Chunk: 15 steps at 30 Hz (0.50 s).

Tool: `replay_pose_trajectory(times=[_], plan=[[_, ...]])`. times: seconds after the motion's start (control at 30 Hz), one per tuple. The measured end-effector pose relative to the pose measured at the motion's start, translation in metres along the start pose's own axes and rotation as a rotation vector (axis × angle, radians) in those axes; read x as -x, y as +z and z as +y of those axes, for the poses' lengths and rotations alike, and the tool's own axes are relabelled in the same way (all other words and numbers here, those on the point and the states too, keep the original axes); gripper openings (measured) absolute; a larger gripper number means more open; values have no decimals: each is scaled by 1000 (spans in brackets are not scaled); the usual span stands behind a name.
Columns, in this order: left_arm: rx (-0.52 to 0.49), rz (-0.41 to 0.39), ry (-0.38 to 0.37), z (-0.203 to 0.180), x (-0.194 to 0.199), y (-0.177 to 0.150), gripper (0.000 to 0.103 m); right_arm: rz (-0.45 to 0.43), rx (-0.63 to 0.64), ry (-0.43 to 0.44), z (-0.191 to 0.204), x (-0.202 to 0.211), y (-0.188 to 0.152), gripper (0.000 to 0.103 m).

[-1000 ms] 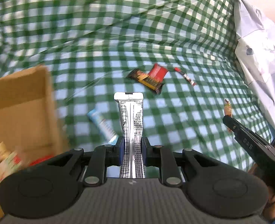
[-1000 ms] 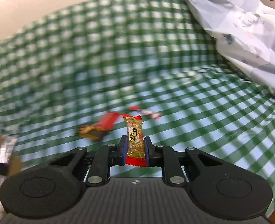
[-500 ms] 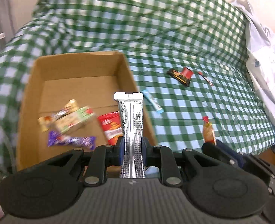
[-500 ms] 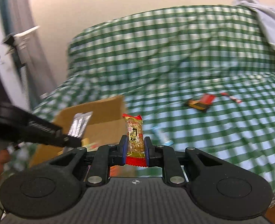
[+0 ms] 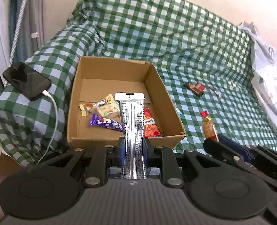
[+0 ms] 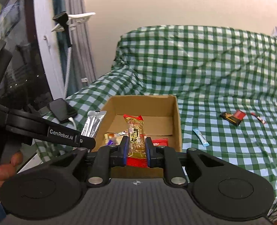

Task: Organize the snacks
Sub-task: 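Carry the silver-white bar over the box with left tool while right carries the candy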

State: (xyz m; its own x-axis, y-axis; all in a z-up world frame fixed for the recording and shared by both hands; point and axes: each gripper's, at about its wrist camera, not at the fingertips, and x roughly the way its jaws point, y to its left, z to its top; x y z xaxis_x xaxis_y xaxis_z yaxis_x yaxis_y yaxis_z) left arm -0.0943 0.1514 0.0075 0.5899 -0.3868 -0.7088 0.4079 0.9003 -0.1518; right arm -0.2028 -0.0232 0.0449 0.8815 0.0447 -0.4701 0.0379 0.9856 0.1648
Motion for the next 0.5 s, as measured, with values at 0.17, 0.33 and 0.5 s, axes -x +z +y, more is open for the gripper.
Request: replay_pose_trajectory(times=[0.17,0.33,0.5], plan=[[19,-28,-13,7,14,-5,21,-7,52,-2,20,7,-1,19],[35,-36,-24,14,18,-8,21,-8,82,-8,32,12,-1,19],[39,-41,-43,16,17,-11,21,1,99,-24,36,13,-1,19]])
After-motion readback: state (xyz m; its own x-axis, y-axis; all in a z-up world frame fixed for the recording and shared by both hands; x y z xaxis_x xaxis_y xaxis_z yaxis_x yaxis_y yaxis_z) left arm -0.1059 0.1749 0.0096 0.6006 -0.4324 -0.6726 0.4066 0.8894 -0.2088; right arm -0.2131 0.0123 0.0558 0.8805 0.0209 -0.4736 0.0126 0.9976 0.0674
